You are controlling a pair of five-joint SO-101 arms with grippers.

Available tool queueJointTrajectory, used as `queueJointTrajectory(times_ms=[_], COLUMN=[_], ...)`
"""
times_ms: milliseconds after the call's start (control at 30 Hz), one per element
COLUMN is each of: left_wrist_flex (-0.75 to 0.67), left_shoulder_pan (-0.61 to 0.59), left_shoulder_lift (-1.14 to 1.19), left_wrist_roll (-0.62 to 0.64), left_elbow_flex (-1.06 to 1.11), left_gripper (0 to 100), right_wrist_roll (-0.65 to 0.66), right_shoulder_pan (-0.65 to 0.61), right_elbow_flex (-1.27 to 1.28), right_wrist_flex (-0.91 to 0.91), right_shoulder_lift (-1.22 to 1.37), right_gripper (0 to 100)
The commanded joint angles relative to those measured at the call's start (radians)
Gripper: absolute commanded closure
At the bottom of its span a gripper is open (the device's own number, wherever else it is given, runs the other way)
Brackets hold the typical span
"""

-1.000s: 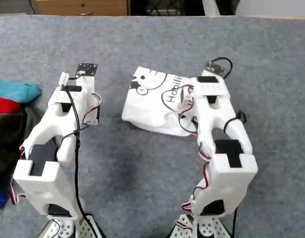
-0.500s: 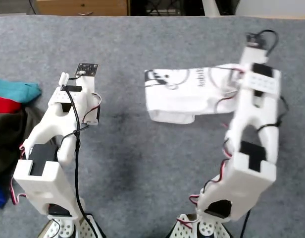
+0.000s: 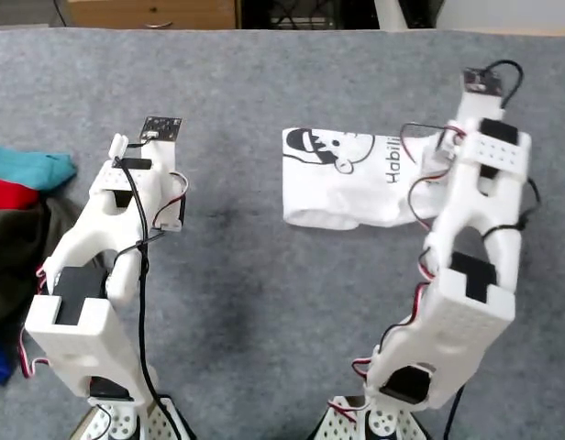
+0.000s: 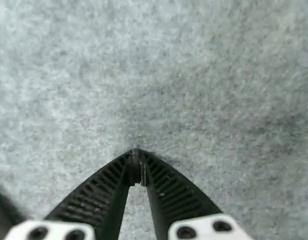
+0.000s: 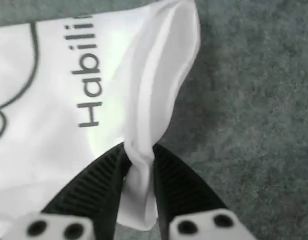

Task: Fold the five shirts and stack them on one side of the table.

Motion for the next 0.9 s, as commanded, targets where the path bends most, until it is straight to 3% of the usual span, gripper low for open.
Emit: queueJointTrajectory(times_ms=[0,200,333,433,600,700,867], left_wrist_flex=[-0.005,0.002,0.040,0.074,0.167,0.180,0.204], left_shoulder_pan=[-0.016,-0.134,-0.278,-0.392,-0.536,-0.539,-0.484], left_shoulder_lift=[-0.023,-0.029,-0.029,-0.031,-0.057,-0.100,-0.195], left_wrist_roll=[-0.005,-0.005,-0.012,-0.021,-0.054,-0.054,-0.054], left_elbow_flex=[0.015,0.019,0.013,0.001,-0.050,-0.050,-0.042], left_gripper=[97,97,97,97,97,97,97], right_wrist_roll=[-0.055,-0.201,-0.262,-0.287,-0.356,-0.377,-0.379], right_shoulder_pan=[-0.121,-0.496,-0.766,-0.895,-0.905,-0.852,-0.750], right_elbow_flex=[-0.122,-0.363,-0.529,-0.639,-0.820,-0.923,-1.133], right_wrist_flex=[0.060,0.166,0.121,0.101,0.104,0.132,0.350], right_shoulder_lift=[-0.088,-0.119,-0.042,0.067,0.306,0.432,0.544], right_gripper=[98.4,98.4,98.4,98.4,98.3,98.3,98.3])
